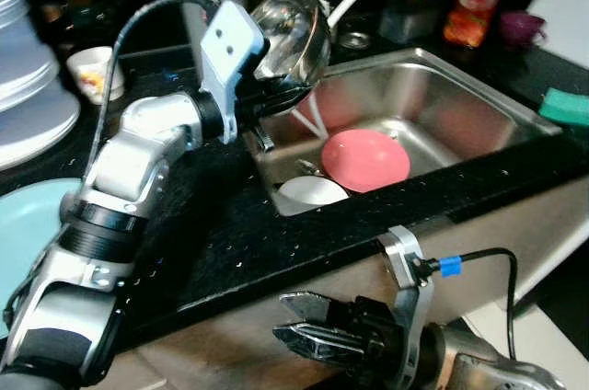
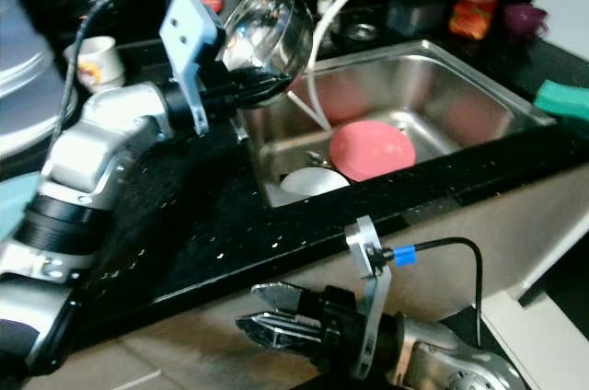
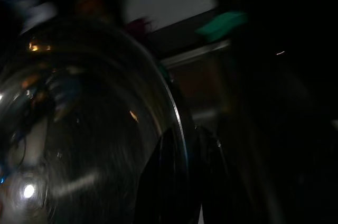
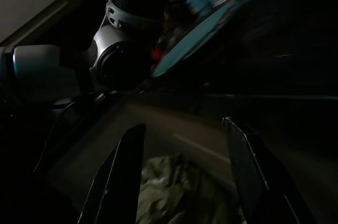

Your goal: Kitchen organization

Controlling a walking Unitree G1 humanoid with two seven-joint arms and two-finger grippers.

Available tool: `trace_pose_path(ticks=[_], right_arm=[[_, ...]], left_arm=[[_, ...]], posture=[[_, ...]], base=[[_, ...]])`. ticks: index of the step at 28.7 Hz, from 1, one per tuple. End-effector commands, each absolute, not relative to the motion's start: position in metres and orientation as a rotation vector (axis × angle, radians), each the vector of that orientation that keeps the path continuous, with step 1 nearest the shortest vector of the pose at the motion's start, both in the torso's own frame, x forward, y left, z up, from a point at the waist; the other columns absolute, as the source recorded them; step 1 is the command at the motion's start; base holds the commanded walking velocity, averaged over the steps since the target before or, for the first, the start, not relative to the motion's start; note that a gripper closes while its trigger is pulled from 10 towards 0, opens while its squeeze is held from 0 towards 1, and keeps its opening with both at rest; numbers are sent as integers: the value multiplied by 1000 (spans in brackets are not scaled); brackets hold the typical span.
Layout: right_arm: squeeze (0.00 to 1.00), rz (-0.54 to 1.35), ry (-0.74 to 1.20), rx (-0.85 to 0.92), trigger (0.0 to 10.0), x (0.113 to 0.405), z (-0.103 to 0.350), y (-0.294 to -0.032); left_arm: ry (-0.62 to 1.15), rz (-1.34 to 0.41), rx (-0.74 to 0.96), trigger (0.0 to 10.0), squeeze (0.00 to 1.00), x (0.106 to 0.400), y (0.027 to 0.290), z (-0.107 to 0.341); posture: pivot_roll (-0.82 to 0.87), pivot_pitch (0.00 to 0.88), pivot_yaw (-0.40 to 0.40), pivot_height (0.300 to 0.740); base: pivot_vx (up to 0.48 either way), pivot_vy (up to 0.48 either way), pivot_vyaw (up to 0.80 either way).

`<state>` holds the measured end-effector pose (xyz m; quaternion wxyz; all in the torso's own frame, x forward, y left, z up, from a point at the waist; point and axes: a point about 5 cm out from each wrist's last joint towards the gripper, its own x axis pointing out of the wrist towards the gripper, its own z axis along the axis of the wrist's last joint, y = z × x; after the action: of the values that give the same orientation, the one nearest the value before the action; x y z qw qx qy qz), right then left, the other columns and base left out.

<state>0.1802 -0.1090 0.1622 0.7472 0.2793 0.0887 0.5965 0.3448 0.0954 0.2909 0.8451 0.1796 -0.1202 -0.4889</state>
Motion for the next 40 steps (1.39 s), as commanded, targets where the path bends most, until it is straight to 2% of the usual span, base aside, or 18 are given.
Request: trace_pose_path(ticks=[1,9,16,20,25,29,33,40], right_arm=[[0,1311,200,601,10000,177,164,-109],[0,1304,205,611,10000,176,164,-109],[0,1290,190,640,10000,176,166,-108],[0,1291,189,645,10000,177,166,-108],[0,1291,188,652,10000,177,166,-107],[0,1291,189,658,10000,176,168,-107],[0,1288,191,665,10000,175,168,-107],[0,1282,196,672,10000,170,171,-107]], left_arm=[[-338,-1060,438,10000,0,342,82,304],[-374,-1060,406,10000,0,346,76,309],[-401,-1004,388,10000,0,354,80,313],[-408,-968,416,10000,0,356,82,313],[-375,-855,414,10000,0,368,100,311],[-336,-758,524,10000,0,380,120,305],[-330,-753,591,10000,0,384,123,305],[-159,-801,691,10000,0,395,137,278]], posture=[[-35,40,69,740],[-37,48,70,740],[-34,57,76,740],[-28,55,75,740],[-23,58,73,740],[-8,76,65,740],[-8,85,66,740],[-23,116,70,740]], base=[[0,0,-800],[0,0,-800],[0,0,0],[0,-480,0],[0,-96,0],[0,0,0],[0,0,0],[0,0,0]])
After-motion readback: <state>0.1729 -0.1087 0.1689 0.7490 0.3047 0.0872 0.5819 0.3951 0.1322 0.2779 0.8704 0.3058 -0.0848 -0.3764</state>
